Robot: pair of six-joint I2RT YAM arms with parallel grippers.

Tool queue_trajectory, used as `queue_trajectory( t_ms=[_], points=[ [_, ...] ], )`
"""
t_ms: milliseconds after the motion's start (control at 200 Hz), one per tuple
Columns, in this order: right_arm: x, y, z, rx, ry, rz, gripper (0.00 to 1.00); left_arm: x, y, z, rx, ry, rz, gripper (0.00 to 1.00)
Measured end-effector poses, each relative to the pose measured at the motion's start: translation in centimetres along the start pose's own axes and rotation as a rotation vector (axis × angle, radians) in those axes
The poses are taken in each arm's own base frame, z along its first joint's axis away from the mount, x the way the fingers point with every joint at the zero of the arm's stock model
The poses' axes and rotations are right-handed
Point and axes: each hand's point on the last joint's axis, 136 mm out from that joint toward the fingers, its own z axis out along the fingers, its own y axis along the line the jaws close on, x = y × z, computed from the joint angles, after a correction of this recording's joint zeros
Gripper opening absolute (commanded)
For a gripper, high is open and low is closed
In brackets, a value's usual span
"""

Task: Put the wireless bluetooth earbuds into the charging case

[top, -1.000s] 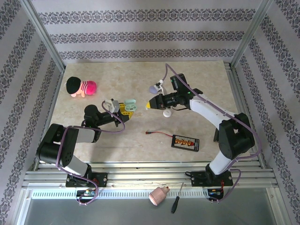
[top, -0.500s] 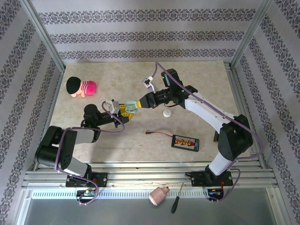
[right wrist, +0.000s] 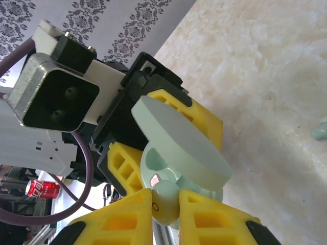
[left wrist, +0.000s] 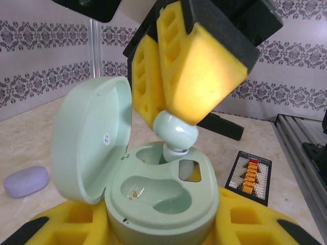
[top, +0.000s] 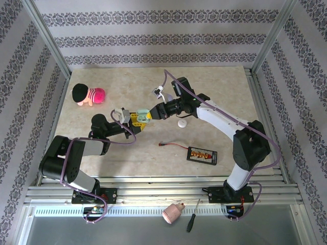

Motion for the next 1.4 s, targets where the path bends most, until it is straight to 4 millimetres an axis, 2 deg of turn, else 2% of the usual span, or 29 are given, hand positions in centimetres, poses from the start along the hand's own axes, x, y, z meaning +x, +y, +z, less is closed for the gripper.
queue_trajectory(
  t_ms=[130, 435, 550, 675, 779, 844, 979, 1114, 1254, 1399],
  points=[
    [0.0, -0.2, 0.0, 0.007, 0.000, -0.002, 0.16, 0.0, 0.0, 0.0, 0.000, -0.001, 0.000, 0.35],
    [0.0, -0.5, 0.0, 0.030, -0.004, -0.016, 0.48, 0.1, 0.0, 0.0, -0.002, 0.003, -0.010, 0.36],
    [-0.2, -0.6, -0.3, 0.056, -0.016, -0.018, 0.54, 0.0, 0.1, 0.0, -0.005, 0.001, -0.002, 0.35],
    [-0.2, 0.1, -1.3, 0.084, -0.046, -0.053, 0.58, 0.0, 0.6, -0.3, -0.025, 0.000, 0.002, 0.35],
    [-0.5, 0.7, -2.7, 0.114, -0.104, -0.088, 0.59, 0.0, 2.0, -1.3, -0.087, -0.002, 0.011, 0.35],
    [-1.0, 0.4, -3.6, 0.148, -0.156, -0.095, 0.59, -0.1, 3.1, -2.1, -0.136, -0.005, 0.020, 0.35],
    [-2.3, -2.3, -4.7, 0.239, -0.253, -0.032, 0.58, -0.5, 4.9, -3.9, -0.227, -0.012, 0.039, 0.35],
    [-2.8, -5.7, -3.8, 0.294, -0.286, 0.074, 0.57, -1.1, 6.1, -5.4, -0.300, -0.027, 0.064, 0.35],
    [-1.3, -9.6, -0.1, 0.351, -0.228, 0.166, 0.54, -1.5, 7.0, -6.4, -0.368, -0.043, 0.084, 0.35],
    [-0.2, -12.2, 4.1, 0.392, -0.154, 0.203, 0.51, -1.4, 7.8, -7.6, -0.433, -0.053, 0.083, 0.35]
  ],
)
